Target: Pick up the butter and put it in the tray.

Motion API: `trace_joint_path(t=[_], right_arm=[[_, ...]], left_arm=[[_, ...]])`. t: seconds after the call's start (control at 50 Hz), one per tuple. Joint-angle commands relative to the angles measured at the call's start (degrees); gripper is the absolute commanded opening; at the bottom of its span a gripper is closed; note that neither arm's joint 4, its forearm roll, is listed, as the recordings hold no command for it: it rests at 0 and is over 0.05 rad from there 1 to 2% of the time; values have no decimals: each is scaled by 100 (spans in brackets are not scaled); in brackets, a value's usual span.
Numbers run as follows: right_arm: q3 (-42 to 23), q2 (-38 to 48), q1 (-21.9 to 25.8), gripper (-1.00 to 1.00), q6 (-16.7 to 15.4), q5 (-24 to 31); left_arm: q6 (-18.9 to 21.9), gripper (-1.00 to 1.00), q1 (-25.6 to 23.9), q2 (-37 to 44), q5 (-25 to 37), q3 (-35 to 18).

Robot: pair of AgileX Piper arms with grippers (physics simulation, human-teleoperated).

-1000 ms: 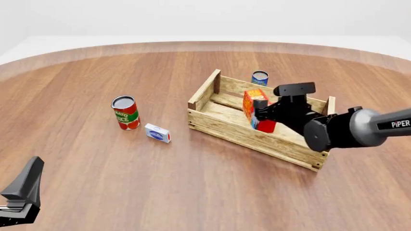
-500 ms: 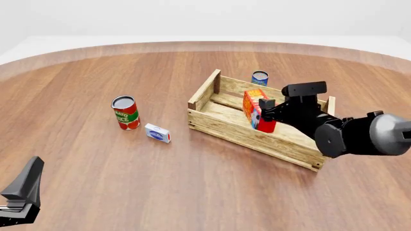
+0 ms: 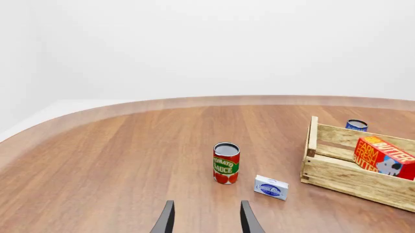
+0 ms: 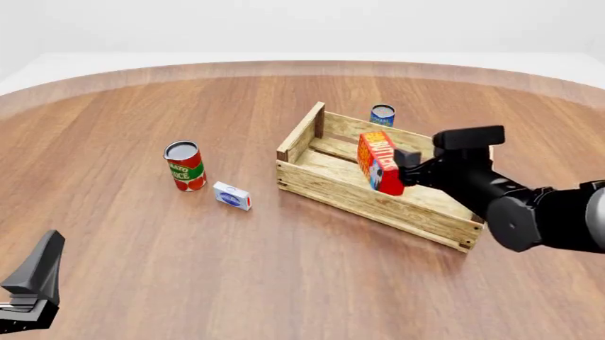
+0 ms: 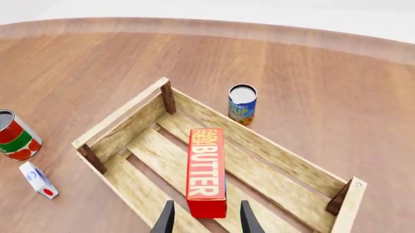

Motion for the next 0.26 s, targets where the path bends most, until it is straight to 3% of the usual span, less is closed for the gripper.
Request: trace_joint_path(t=[0.02, 0.26], right_arm=[[282, -281, -47, 100, 10, -45], [570, -589, -142, 100, 5, -50]], left_arm=[[0, 100, 0, 0, 0, 0], [0, 100, 0, 0, 0, 0]])
